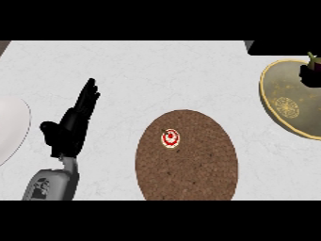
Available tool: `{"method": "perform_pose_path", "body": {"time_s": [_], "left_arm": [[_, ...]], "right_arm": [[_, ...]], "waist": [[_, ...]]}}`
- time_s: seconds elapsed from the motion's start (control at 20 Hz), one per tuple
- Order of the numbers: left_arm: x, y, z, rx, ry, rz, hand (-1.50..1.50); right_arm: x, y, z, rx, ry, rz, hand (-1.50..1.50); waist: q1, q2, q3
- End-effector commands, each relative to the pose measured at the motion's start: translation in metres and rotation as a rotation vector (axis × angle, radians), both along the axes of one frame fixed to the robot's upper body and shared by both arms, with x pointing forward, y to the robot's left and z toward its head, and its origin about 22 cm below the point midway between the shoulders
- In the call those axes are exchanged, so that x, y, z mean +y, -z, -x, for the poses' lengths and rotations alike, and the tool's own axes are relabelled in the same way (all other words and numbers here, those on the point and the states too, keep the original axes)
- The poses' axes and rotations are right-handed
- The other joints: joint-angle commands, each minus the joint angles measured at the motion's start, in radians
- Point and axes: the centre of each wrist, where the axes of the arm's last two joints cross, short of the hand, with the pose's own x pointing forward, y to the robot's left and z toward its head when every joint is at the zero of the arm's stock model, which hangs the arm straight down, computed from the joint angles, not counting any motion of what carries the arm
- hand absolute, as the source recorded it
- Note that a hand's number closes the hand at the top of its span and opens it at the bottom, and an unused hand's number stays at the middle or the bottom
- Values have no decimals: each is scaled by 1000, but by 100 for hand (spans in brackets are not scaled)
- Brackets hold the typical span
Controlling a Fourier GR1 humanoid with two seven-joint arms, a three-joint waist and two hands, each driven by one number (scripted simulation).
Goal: Pick the eggplant from the placemat and place it in the bowl
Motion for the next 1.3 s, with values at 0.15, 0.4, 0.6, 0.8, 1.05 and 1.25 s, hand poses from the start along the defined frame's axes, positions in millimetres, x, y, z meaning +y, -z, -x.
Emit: {"method": "perform_pose_path", "body": {"time_s": [0.15, 0.4, 0.6, 0.8, 1.05, 1.25], "left_arm": [[6, -3, 6, 0, 7, -2, 0], [-5, 15, 8, 5, 4, 5, 0], [0, 0, 0, -8, -4, 9, 0], [6, 4, 14, 18, 10, 12, 0], [14, 25, 11, 6, -28, 1, 0], [1, -1, 23, 11, -12, -7, 0]], "right_arm": [[-62, 55, 14, 127, -7, -191, 150], [-50, 68, -7, 194, -165, -292, -150], [-60, 68, -4, 43, -222, -395, -150], [-67, 44, -3, -152, -217, -439, -150], [-89, 31, 24, -227, -178, -525, -150], [-118, 5, 35, -211, -170, -626, -150]], "waist": [[-5, -1, 1], [3, 1, 0], [-1, -1, 0], [-2, -6, 0], [-22, -8, -1], [-12, -9, 0]]}}
